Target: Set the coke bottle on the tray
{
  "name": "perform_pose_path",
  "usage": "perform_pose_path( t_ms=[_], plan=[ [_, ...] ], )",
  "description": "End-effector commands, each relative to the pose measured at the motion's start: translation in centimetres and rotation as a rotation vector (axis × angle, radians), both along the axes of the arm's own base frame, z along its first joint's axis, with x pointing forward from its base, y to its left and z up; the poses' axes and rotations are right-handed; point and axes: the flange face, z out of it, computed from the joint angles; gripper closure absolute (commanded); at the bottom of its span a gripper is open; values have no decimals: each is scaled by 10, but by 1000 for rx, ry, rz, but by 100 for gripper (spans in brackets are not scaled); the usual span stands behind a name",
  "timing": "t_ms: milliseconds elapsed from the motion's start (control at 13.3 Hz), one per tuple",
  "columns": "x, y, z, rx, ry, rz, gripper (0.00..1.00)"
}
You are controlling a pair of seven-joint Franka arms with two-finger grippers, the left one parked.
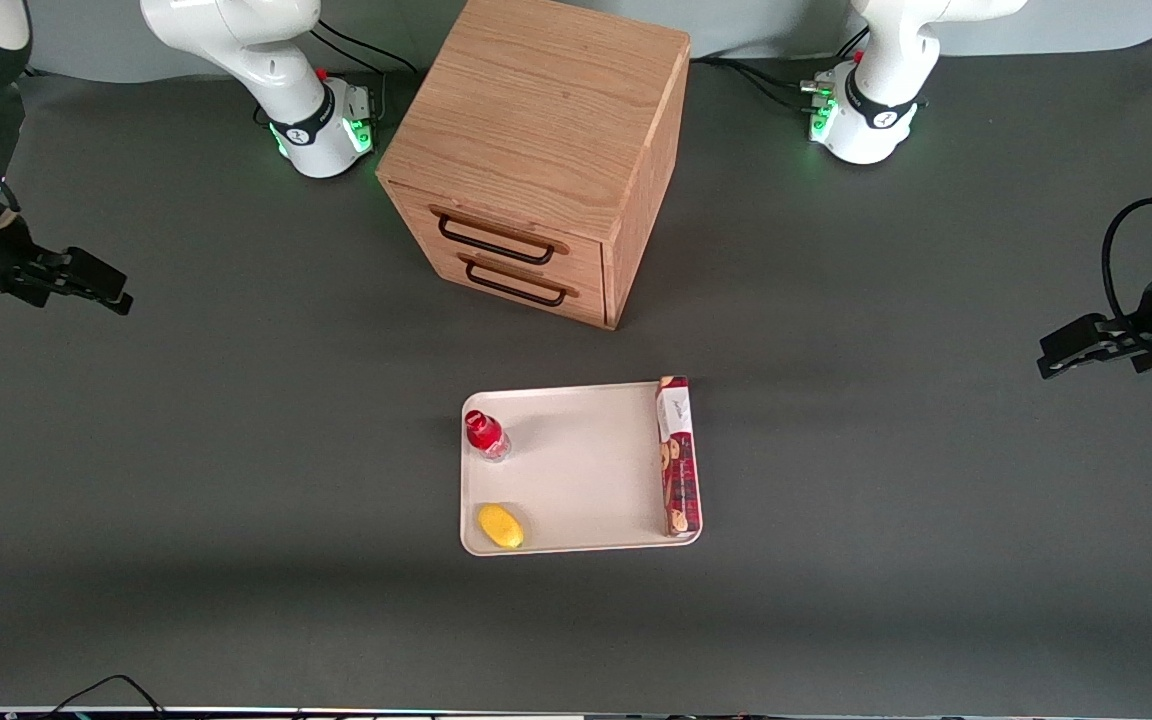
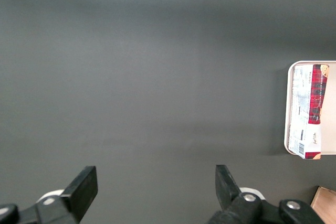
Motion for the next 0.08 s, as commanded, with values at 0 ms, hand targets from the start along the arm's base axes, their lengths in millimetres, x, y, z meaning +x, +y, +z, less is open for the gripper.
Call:
perform_pose_path(
  t_ms=[0],
  plan=[
    [5,5,3,13,-20,21,0]
  ],
)
